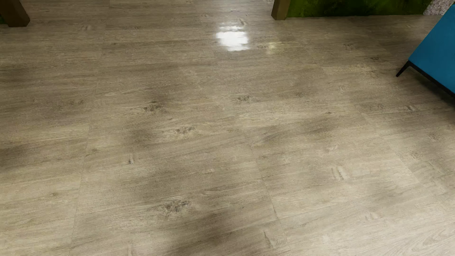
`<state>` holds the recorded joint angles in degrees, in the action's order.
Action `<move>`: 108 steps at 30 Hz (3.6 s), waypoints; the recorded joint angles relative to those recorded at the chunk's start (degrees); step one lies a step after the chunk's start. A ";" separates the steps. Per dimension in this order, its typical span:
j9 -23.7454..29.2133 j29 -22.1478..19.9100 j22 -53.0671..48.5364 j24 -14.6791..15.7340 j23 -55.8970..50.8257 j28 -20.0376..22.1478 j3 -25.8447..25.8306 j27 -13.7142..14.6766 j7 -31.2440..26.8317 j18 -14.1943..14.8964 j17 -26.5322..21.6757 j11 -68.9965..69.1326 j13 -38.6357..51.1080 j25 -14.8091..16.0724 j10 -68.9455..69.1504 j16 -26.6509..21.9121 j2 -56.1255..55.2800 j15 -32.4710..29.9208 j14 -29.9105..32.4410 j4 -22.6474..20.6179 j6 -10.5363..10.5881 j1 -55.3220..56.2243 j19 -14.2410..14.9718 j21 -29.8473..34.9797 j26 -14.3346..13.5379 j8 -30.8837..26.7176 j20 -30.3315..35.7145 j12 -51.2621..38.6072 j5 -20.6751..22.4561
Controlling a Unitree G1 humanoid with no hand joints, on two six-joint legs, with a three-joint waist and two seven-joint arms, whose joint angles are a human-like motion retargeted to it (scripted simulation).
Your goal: Rotate 180
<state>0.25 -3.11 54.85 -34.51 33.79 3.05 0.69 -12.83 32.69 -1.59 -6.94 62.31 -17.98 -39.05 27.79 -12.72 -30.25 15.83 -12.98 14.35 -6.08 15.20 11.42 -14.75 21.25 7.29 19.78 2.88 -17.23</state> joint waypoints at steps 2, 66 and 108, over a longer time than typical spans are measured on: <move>-0.02 1.11 -0.80 -1.27 -1.36 -1.11 -1.74 1.14 -1.31 0.84 0.42 -12.94 -0.97 1.30 0.26 -1.95 1.52 1.77 -0.82 -1.50 -0.88 -0.39 -0.11 -0.49 -0.07 -1.13 1.14 -4.95 -1.72; -0.05 1.78 0.78 0.97 2.01 -8.14 -1.74 3.72 4.26 -2.15 2.73 -35.87 6.88 -2.36 -4.35 -0.41 23.07 9.43 -0.57 26.27 3.65 -2.11 -8.43 5.21 2.41 20.55 -3.46 6.11 12.46; -0.01 2.36 -3.64 5.27 -2.72 1.19 -0.32 5.61 -11.23 4.78 -3.95 -42.11 15.33 -2.46 -1.05 2.21 14.37 -1.73 -0.19 2.22 0.55 2.01 -5.88 12.46 1.63 5.81 -4.78 2.99 8.41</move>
<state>0.24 -0.75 51.21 -29.24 31.08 4.24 0.38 -7.22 21.45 3.19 -10.88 20.20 -2.65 -41.51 26.75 -10.51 -15.88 14.10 -13.17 16.57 -5.53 17.21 5.54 -2.29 22.87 13.10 15.00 5.86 -8.82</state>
